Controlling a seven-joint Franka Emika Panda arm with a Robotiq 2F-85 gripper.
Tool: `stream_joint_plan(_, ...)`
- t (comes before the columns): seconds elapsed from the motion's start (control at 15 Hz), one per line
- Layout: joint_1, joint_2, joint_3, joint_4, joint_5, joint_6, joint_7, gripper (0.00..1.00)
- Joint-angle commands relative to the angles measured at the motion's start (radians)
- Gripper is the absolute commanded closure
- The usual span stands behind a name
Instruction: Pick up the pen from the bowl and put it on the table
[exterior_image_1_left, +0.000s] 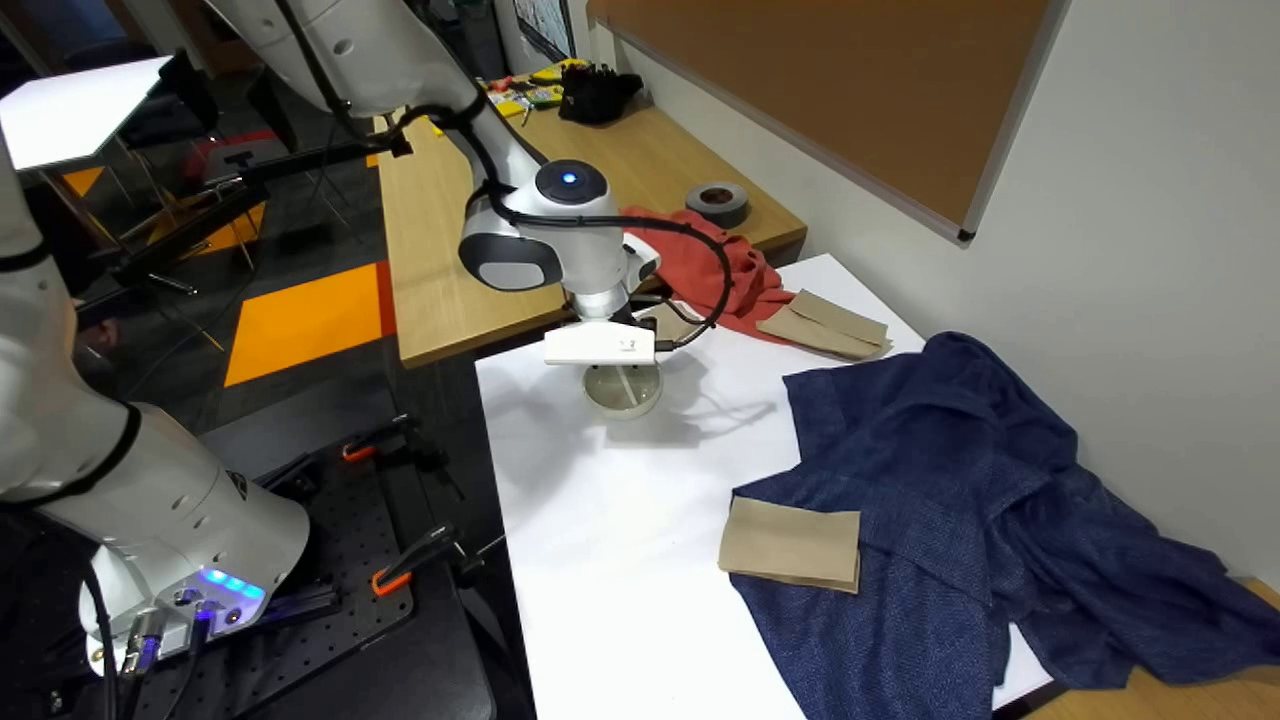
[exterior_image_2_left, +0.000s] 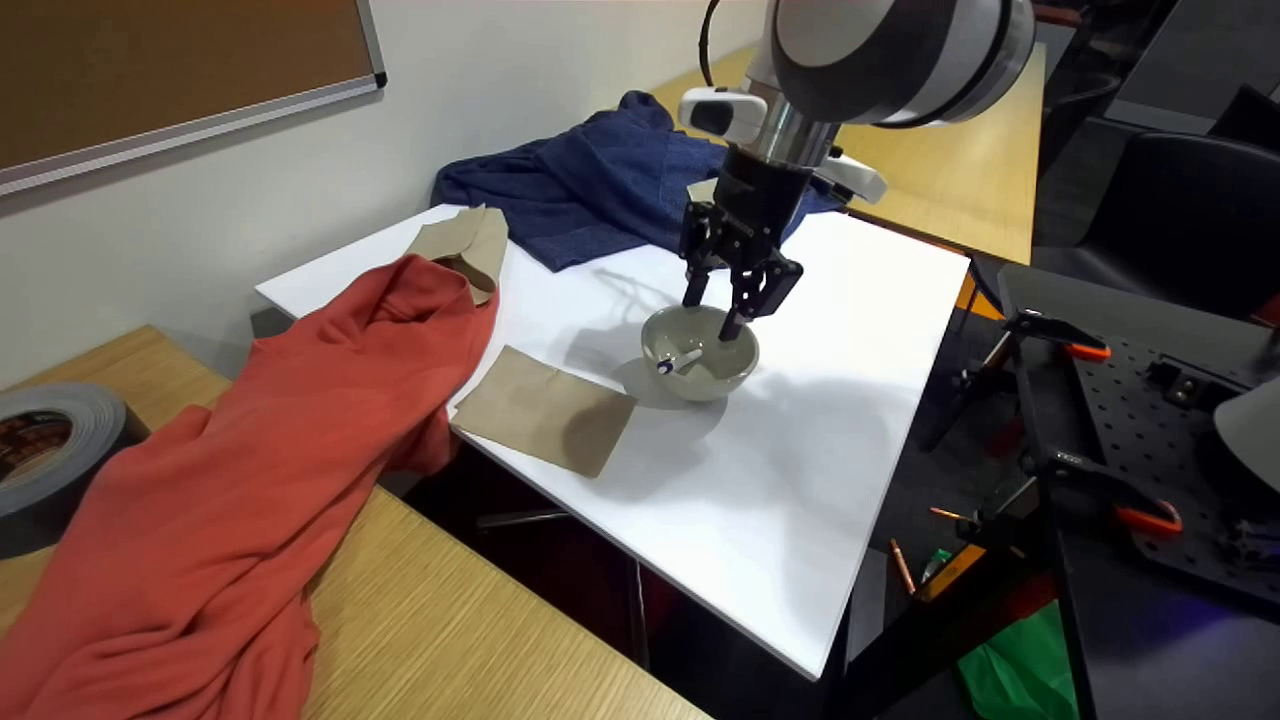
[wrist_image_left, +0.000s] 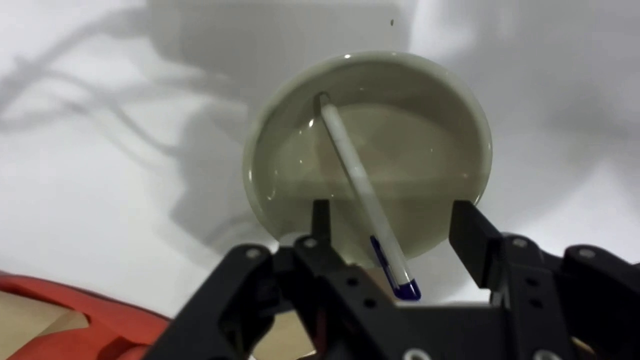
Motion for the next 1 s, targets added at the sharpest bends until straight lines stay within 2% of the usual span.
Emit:
stream_joint_plan(0.0,-0.006,0.034,0.013,0.018,0.006,0.018,-0.017,0.36)
stream_joint_plan(0.67,0.001,0.129,0.027,0.102,-0.002,0.014,-0.010,0.48)
stream_joint_plan(0.73,0.003,0.138,0.026,0.111,-0.003,0.013,-0.009,0.53)
stream_joint_plan(0.87,0.003,0.153,0.025,0.125,-0.003,0.012,-0.009,0.77)
stream_joint_plan(0.93,0.003,0.160,0.026,0.131,-0.003,0.012,-0.009,0.79)
